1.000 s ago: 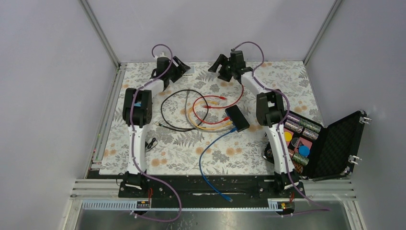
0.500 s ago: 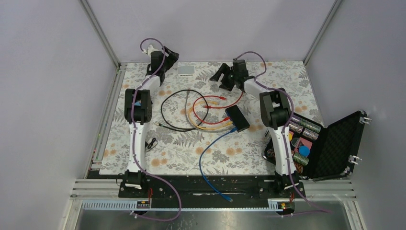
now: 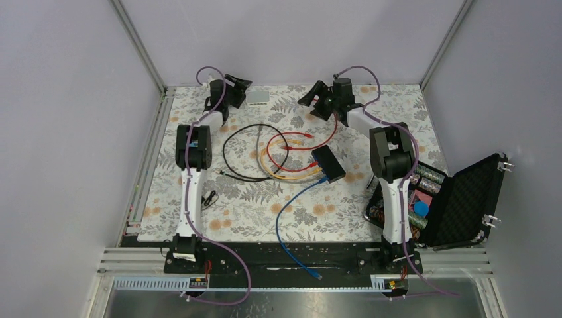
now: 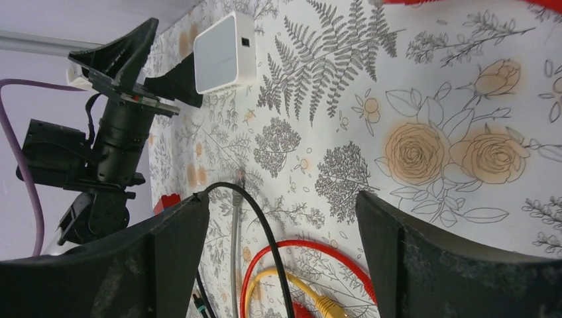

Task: Insert the plug into the switch port
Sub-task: Move the switch port to the center of the board.

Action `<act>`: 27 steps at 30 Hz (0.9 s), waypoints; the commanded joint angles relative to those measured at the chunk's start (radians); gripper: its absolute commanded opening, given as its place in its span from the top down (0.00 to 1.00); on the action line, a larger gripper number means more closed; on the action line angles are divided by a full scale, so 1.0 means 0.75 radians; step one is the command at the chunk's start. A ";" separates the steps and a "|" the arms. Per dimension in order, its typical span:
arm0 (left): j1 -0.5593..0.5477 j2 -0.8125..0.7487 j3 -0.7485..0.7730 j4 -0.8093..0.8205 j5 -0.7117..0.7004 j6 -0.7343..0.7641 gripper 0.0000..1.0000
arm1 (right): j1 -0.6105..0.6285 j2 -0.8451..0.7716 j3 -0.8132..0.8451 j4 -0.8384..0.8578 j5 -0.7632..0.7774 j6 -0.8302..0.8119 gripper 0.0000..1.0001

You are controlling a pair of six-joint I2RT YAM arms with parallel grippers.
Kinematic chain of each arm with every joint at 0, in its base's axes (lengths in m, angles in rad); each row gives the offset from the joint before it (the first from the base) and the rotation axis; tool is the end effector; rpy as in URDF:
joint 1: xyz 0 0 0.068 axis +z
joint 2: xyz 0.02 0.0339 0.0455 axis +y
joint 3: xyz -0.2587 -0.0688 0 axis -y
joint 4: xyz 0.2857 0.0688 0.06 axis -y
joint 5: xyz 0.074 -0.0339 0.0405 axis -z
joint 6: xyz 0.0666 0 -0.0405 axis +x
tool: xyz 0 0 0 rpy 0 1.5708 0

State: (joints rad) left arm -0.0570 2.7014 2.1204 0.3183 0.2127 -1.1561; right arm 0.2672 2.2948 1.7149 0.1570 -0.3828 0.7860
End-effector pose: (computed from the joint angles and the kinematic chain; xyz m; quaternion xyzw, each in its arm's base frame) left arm 0.6582 -0.0516 0.0810 -0.3571 0.7067 -0.4141 0.4490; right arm 0.5596 0.1790 0.1452 0.1116 0.8233 0.4060 0.3805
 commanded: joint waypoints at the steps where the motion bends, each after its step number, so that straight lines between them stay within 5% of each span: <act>1: -0.048 -0.036 -0.067 0.050 0.141 -0.013 0.24 | -0.010 0.011 0.119 0.002 0.062 -0.045 0.11; 12: -0.247 -0.598 -0.826 0.142 0.040 0.225 0.29 | -0.024 0.175 0.314 -0.058 0.085 0.020 0.10; 16: -0.279 -0.712 -0.744 -0.166 -0.262 0.643 0.19 | -0.027 0.157 0.265 -0.002 0.054 0.038 0.10; 20: -0.227 -0.555 -0.392 -0.446 -0.305 0.847 0.13 | -0.026 0.100 0.149 0.070 0.037 0.043 0.11; 23: -0.159 -0.412 -0.212 -0.454 -0.137 0.764 0.12 | -0.029 0.063 0.076 0.102 0.028 0.040 0.11; 27: -0.024 -0.244 -0.258 0.081 0.144 0.166 0.16 | -0.028 0.028 -0.024 0.153 0.040 0.058 0.11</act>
State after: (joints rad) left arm -0.1787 2.3802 1.9415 0.1249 0.1505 -0.7166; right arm 0.2504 2.4145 1.7550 0.2119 -0.3611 0.8177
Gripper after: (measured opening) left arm 0.878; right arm 0.893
